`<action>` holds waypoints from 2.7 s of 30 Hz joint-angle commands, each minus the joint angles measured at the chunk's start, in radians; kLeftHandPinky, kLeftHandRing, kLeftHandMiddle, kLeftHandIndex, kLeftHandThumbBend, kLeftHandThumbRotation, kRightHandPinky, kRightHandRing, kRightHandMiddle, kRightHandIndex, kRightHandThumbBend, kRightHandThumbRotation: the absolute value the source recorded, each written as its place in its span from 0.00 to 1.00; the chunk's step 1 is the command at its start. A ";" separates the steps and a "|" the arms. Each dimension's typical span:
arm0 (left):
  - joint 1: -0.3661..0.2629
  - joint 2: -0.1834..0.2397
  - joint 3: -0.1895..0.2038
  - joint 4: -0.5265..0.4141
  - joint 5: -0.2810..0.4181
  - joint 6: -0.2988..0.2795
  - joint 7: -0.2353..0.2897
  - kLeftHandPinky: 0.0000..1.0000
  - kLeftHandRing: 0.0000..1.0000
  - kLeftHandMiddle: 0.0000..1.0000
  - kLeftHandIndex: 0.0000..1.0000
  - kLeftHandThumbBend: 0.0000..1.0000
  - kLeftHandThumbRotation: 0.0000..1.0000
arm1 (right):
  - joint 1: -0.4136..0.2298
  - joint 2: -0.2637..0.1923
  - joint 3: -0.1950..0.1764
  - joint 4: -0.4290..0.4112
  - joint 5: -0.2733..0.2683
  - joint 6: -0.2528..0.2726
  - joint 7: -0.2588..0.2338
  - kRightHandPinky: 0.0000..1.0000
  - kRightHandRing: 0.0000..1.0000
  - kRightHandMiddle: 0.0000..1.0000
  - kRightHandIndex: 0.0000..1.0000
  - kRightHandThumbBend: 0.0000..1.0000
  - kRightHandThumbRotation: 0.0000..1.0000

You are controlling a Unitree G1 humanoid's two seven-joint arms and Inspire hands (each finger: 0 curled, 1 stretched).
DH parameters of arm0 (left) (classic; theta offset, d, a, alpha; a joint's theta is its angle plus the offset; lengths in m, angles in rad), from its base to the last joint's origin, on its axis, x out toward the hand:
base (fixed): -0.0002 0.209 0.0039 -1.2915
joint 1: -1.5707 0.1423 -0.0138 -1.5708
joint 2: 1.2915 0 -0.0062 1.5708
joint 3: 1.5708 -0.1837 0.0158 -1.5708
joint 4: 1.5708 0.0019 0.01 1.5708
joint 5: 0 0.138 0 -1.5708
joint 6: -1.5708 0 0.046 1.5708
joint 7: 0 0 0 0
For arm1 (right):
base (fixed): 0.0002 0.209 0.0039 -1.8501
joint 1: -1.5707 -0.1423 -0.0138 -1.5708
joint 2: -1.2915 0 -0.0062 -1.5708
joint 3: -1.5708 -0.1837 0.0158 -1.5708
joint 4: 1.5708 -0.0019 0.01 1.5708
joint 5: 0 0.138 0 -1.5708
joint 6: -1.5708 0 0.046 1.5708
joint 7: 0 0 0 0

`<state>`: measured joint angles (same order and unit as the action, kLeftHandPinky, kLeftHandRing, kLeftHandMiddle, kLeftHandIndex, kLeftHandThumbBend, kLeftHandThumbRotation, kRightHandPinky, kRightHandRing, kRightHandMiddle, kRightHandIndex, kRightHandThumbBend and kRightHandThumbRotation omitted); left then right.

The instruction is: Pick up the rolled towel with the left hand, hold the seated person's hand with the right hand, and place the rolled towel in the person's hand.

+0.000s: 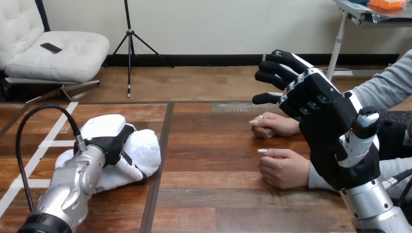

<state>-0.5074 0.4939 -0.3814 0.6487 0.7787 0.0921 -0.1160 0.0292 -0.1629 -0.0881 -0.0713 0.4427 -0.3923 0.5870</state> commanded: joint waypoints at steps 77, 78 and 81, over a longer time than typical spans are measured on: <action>0.325 -0.166 0.353 -0.647 -0.509 -0.291 0.320 0.18 0.23 0.33 0.41 0.74 0.00 | -0.178 -0.060 -0.024 0.285 -0.128 -0.099 0.045 0.79 0.86 0.86 0.88 1.00 1.00; 0.333 -0.168 0.358 -0.660 -0.523 -0.308 0.318 0.18 0.23 0.33 0.41 0.74 0.00 | -0.183 -0.061 -0.024 0.301 -0.134 -0.109 0.047 0.79 0.86 0.86 0.88 1.00 1.00; 0.348 -0.169 0.367 -0.685 -0.541 -0.342 0.314 0.19 0.25 0.34 0.41 0.74 0.00 | -0.194 -0.064 -0.026 0.335 -0.142 -0.130 0.051 0.80 0.86 0.87 0.88 1.00 1.00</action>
<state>-0.1222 0.3464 -0.1019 0.1686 0.3109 -0.1271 0.1741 -0.0373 -0.2053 -0.0940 0.1680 0.3144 -0.4381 0.6215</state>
